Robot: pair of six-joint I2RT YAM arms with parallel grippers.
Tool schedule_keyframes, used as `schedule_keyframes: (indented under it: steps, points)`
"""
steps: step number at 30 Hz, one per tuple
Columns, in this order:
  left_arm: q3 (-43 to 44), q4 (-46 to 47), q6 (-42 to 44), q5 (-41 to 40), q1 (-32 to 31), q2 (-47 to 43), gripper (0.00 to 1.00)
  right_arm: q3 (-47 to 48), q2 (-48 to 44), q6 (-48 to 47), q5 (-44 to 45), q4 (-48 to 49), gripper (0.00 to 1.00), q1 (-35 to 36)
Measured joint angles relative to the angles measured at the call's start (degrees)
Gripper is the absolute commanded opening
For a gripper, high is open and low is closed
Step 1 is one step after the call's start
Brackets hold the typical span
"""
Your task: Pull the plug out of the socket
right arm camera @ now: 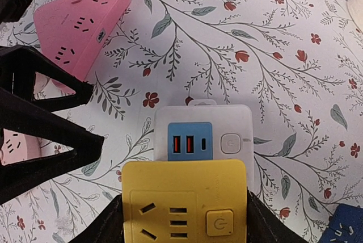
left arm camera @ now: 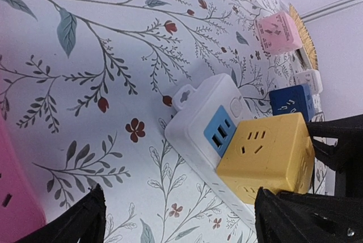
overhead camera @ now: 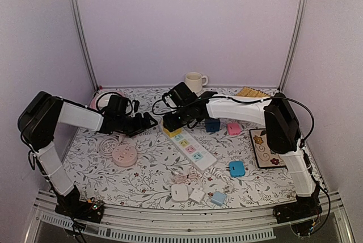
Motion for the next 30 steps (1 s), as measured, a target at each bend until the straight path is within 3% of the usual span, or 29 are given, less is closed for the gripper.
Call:
schedule_keyframes:
  steps: [14,22,30]
  points:
    - [-11.21,11.82,-7.98,4.52,-1.68,-5.4,0.9,6.84,0.0,3.78,-0.81,-1.11,0.3,-0.76]
    - [-11.72,19.17,-9.88,4.79,-6.32,-5.49,0.88,7.69,0.0,7.39,-2.99,0.76,0.29,-1.2]
    - [-11.5,23.15,-10.75,4.81,-7.54,-4.07,0.79,7.65,0.0,11.21,-5.92,3.21,0.24,-1.22]
